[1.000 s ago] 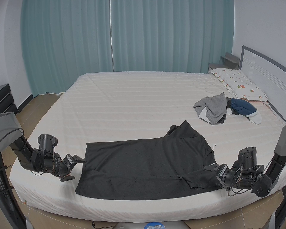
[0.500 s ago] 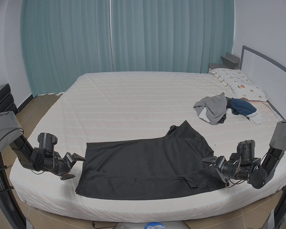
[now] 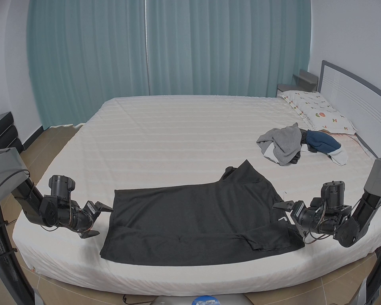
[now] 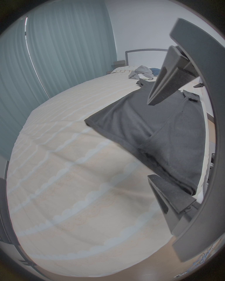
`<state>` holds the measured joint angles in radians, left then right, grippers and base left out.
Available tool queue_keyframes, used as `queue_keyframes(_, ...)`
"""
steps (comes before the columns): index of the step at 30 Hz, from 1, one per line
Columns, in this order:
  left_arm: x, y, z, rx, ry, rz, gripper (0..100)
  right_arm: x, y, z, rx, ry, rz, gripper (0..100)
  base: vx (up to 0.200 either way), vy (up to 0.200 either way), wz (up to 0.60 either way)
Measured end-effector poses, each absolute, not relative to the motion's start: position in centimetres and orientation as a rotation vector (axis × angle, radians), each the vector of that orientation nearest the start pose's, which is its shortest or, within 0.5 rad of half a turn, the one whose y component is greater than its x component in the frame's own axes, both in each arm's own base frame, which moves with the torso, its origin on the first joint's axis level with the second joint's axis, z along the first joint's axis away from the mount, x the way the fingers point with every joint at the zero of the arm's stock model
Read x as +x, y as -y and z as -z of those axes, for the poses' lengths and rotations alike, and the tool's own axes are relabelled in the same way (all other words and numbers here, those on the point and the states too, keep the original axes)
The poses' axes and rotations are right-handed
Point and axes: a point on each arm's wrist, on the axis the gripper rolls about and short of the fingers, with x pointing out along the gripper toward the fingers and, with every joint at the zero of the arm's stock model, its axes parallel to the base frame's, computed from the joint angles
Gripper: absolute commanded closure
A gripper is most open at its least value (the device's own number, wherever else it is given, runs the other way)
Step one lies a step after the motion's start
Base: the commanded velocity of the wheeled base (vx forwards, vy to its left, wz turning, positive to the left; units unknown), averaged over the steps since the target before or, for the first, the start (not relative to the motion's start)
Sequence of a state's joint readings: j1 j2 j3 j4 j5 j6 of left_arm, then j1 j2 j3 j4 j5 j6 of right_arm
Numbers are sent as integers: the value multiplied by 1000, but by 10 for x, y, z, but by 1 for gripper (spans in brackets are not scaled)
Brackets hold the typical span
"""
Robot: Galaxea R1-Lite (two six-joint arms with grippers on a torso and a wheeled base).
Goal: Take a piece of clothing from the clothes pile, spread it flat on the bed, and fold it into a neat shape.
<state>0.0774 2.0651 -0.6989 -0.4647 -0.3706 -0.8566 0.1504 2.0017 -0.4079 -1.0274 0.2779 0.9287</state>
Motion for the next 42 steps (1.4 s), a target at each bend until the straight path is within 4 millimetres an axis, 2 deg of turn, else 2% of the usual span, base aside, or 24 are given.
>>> queue_keyframes(10, 312, -14, -30, -1009, -960, -130, 0, 277, -43, -45, 936, -710, -122, 0, 0, 0, 0)
queue_keyframes(22, 313, -7, -36, -1041, -954, -126, 0, 278, -39, -47, 942, -697, -113, 0, 0, -200, 0)
queue_keyframes(31, 318, -7, -41, -1079, -927, -139, 0, 279, -37, -45, 944, -697, -104, 0, 0, 0, 0)
queue_keyframes(37, 321, -10, -45, -1089, -906, -141, 0, 279, -37, -45, 944, -697, -104, 0, 200, 0, 0)
queue_keyframes(42, 322, -11, -47, -1086, -897, -140, 0, 279, -37, -45, 943, -699, -105, 0, 0, 0, 0)
